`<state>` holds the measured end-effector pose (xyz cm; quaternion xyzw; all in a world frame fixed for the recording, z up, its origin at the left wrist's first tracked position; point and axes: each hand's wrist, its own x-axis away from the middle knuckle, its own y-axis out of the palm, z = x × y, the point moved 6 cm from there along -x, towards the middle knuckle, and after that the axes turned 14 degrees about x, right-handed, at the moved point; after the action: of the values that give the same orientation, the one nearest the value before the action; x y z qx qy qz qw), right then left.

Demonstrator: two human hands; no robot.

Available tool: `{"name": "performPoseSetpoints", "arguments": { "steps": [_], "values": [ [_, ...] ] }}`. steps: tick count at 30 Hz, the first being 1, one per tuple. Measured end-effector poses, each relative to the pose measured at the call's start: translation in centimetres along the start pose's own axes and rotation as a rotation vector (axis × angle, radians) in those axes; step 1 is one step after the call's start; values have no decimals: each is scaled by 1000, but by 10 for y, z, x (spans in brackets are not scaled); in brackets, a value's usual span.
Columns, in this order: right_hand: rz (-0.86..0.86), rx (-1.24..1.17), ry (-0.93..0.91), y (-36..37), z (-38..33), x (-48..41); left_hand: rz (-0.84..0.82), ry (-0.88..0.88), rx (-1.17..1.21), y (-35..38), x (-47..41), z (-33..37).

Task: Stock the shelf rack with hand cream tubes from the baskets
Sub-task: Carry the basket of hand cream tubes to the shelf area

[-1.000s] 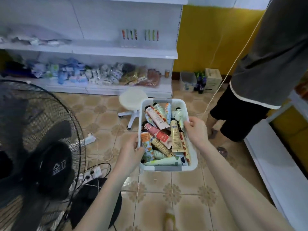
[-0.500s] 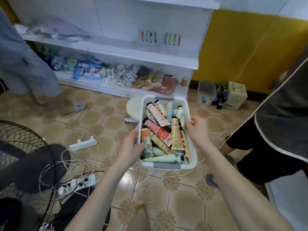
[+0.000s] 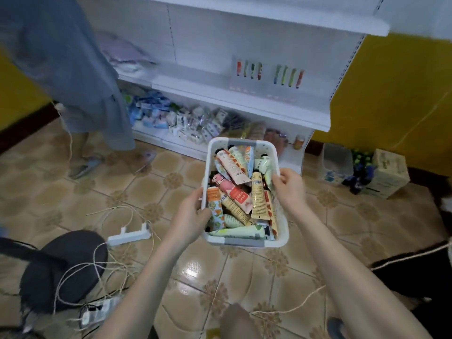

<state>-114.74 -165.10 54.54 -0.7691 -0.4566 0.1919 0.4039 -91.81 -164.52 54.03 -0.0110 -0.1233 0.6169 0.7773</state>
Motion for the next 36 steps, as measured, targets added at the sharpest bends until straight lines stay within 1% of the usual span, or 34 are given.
{"name": "performPoseSetpoints", "arguments": {
  "steps": [4, 7, 9, 14, 20, 23, 26, 29, 36],
  "values": [
    [-7, -9, -20, 14, -27, -59, 5, -6, 23, -10, -58, 10],
    [-9, -36, -59, 27, -52, -106, 24, 8, -18, -21, -111, 17],
    [-27, -38, -84, 42, -73, -160, 54, 6, -36, -28, -168, 20],
    [-27, -66, -101, 55, -97, -216, 81, -5, -48, -36, -220, 31],
    [-67, -2, -116, 77, -143, -297, 125, -18, -59, -58, -304, 50],
    [-75, -5, -92, 91, -160, -327, 117, -34, -53, -70, -338, 51],
    [-64, 5, -73, 106, -177, -352, 94, -19, -72, -86, -376, 52],
    [-36, 16, -42, 122, -193, -374, 38, -7, -93, -103, -415, 51],
    [95, 36, 77, 150, -221, -405, -170, 2, -140, -141, -498, 52]
  ]
}}
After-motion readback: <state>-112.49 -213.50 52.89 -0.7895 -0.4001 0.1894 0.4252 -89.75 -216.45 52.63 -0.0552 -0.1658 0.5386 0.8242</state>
